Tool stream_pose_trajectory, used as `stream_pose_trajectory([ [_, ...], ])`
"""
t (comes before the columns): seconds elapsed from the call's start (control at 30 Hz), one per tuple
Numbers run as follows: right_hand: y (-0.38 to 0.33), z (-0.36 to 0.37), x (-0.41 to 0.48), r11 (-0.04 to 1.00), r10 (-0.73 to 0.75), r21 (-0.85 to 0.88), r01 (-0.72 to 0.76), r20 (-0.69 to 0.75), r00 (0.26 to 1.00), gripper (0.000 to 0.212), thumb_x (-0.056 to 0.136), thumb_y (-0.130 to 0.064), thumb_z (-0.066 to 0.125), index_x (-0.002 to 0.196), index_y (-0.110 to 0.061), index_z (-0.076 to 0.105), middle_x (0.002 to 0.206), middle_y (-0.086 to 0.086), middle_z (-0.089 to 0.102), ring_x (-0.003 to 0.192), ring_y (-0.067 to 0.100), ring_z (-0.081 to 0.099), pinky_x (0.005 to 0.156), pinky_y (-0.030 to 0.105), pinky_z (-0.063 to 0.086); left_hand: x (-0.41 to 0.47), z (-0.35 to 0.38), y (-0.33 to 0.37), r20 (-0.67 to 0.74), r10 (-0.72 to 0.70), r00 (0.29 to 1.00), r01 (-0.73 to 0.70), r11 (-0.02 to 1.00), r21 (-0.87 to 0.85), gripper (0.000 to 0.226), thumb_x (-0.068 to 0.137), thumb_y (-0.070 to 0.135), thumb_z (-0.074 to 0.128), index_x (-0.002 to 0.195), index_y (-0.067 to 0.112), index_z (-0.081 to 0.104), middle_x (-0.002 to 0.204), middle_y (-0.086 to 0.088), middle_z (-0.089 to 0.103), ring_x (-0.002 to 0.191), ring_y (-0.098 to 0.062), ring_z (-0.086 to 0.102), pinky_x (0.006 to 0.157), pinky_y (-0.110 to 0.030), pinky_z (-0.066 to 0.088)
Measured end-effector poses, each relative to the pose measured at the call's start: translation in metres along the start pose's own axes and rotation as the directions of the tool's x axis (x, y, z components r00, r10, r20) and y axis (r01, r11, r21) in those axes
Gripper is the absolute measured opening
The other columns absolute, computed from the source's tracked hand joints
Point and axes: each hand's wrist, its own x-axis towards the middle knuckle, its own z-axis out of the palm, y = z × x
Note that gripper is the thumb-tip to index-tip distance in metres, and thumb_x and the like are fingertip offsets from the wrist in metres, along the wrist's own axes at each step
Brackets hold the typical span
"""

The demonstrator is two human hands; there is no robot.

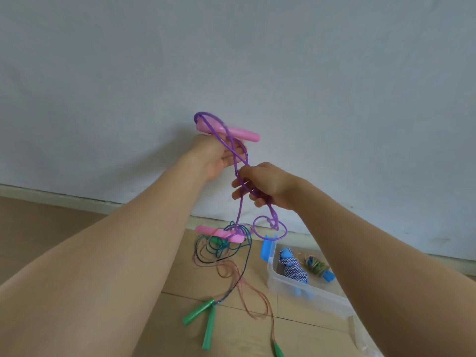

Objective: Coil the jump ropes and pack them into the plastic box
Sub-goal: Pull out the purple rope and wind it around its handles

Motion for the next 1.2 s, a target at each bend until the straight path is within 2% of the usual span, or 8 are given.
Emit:
stream_pose_trajectory([
  [0.17,-0.008,-0.003,0.0,0.938,-0.287,0.09,0.335,-0.339,0.896,0.034,0.108,-0.018,0.047,0.082,-0.005,0.065,0.063,0.012,0.07,0.05,0.021,0.051,0.046,0.028,0.044,-0.005,-0.026,-0.024,0.082,-0.142,0.987,0.084,0.866,0.493,0.027,0.096,0.008,0.047,0.109,0.017,0.069,0.105,-0.001,0.074,0.097,-0.021,0.063,0.086,-0.039,0.048],
  [0.37,-0.018,-0.002,0.0,0.868,-0.364,0.08,0.491,-0.569,0.737,0.033,0.109,-0.022,0.041,0.09,-0.005,0.062,0.063,0.016,0.07,0.046,0.022,0.058,0.047,0.032,0.047,-0.024,-0.037,-0.045,0.298,-0.689,0.661,0.091,0.467,0.879,0.036,0.088,0.0,0.067,0.114,0.024,0.073,0.113,-0.003,0.075,0.1,-0.018,0.068,0.092,-0.044,0.052],
  [0.53,-0.015,0.002,0.007,0.887,-0.365,-0.043,0.46,-0.675,0.641,0.042,0.111,-0.033,0.04,0.095,-0.004,0.067,0.066,0.0,0.064,0.049,0.014,0.066,0.052,0.024,0.049,-0.017,-0.046,-0.056,0.226,-0.629,0.744,-0.038,0.297,0.954,0.053,0.069,0.024,0.097,0.111,0.03,0.066,0.119,-0.001,0.072,0.099,-0.018,0.072,0.086,-0.035,0.06],
  [0.67,-0.02,0.0,0.006,0.88,-0.305,0.03,0.473,-0.727,0.615,0.038,0.11,-0.03,0.042,0.094,-0.007,0.067,0.066,0.001,0.062,0.046,0.013,0.063,0.046,0.021,0.047,-0.019,-0.051,-0.06,0.146,-0.65,0.746,-0.23,-0.046,0.972,0.047,0.087,0.018,0.082,0.131,0.024,0.065,0.13,0.001,0.067,0.104,-0.016,0.063,0.064,-0.016,0.051],
  [0.8,-0.022,-0.003,0.006,0.874,-0.265,0.075,0.48,-0.754,0.601,0.039,0.111,-0.031,0.043,0.094,-0.005,0.067,0.069,0.003,0.061,0.046,0.012,0.061,0.046,0.022,0.048,-0.019,-0.067,-0.061,0.077,-0.624,0.778,-0.262,-0.211,0.942,0.04,0.09,0.0,0.057,0.113,0.028,0.075,0.119,-0.002,0.066,0.109,-0.026,0.069,0.091,-0.037,0.059],
  [0.9,-0.022,0.0,0.006,0.862,-0.259,0.106,0.496,-0.75,0.609,0.036,0.109,-0.027,0.044,0.086,-0.008,0.064,0.067,0.004,0.059,0.047,0.016,0.059,0.048,0.029,0.048,-0.023,-0.065,-0.056,0.055,-0.625,0.779,-0.266,-0.249,0.931,0.049,0.088,-0.004,0.056,0.12,0.031,0.07,0.102,-0.001,0.06,0.089,-0.025,0.068,0.076,-0.033,0.057],
  [1.03,-0.024,0.004,0.007,0.85,-0.254,0.128,0.511,-0.75,0.611,0.031,0.106,-0.017,0.043,0.081,-0.012,0.06,0.068,0.006,0.056,0.051,0.019,0.057,0.05,0.032,0.047,-0.022,-0.055,-0.066,0.045,-0.703,0.71,-0.168,-0.107,0.98,0.034,0.098,0.008,0.062,0.131,0.016,0.065,0.115,-0.01,0.067,0.072,-0.023,0.067,0.06,-0.028,0.056],
  [1.2,-0.024,0.005,0.011,0.854,-0.253,0.12,0.507,-0.756,0.604,0.029,0.105,-0.016,0.043,0.082,-0.012,0.061,0.07,0.009,0.057,0.048,0.017,0.059,0.054,0.037,0.05,-0.013,-0.063,-0.075,0.023,-0.601,0.799,-0.03,-0.001,1.0,0.02,0.105,0.021,0.057,0.122,0.011,0.056,0.11,-0.014,0.07,0.08,-0.038,0.079,0.077,-0.049,0.064],
])
